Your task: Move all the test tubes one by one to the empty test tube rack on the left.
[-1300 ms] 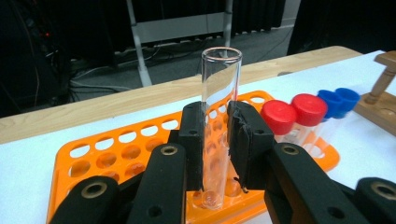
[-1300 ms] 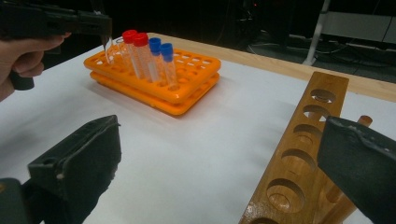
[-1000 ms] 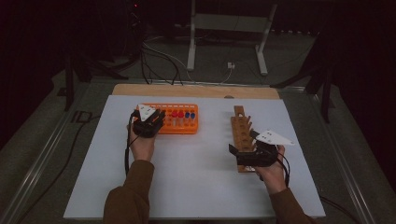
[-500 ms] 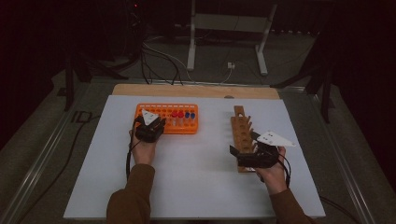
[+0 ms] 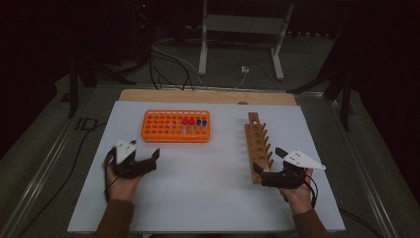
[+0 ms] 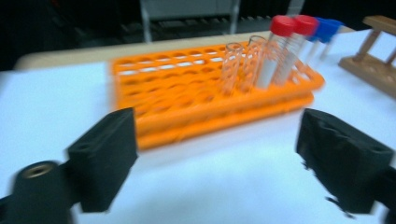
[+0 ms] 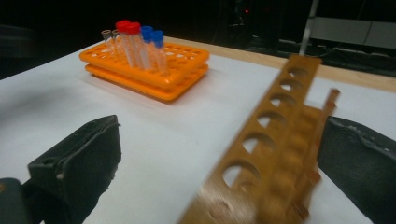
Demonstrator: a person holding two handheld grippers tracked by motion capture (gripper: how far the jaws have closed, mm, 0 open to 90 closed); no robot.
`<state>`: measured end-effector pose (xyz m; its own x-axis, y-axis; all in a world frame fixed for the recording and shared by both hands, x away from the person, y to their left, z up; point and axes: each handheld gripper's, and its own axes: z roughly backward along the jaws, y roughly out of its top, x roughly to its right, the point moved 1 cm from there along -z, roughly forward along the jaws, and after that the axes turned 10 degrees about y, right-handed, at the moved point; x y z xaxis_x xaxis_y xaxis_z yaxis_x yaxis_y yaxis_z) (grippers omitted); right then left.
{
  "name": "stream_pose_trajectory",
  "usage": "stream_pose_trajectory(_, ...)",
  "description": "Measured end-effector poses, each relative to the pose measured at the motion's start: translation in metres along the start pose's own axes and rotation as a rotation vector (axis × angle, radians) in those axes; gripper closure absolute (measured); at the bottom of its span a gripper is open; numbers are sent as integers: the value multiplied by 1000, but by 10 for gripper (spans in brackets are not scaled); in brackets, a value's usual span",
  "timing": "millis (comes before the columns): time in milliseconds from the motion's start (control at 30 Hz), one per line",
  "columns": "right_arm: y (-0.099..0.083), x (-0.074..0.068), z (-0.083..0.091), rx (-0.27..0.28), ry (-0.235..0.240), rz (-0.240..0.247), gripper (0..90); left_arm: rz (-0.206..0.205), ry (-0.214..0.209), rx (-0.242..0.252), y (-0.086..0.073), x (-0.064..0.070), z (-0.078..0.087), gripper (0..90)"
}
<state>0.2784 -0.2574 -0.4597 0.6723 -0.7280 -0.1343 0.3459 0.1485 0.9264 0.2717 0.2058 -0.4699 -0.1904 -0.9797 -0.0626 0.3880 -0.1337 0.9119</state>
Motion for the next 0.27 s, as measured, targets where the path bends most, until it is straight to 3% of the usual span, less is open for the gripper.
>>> stream_pose_trajectory(33,-2,1,1,4,-6,-7,0,-4,9,0,-6,-2,12,12)
stream_pose_trajectory(100,-5,2,3,8,-13,-9,0,-5,15,14,-12,-6,25,4)
stream_pose_trajectory(200,-7,1,2,21,-10,-11,0,25,21,35,-12,-9,29,4)
stream_pose_trajectory(267,-8,0,3,28,-10,-6,0,18,33,40,-12,-9,29,4)
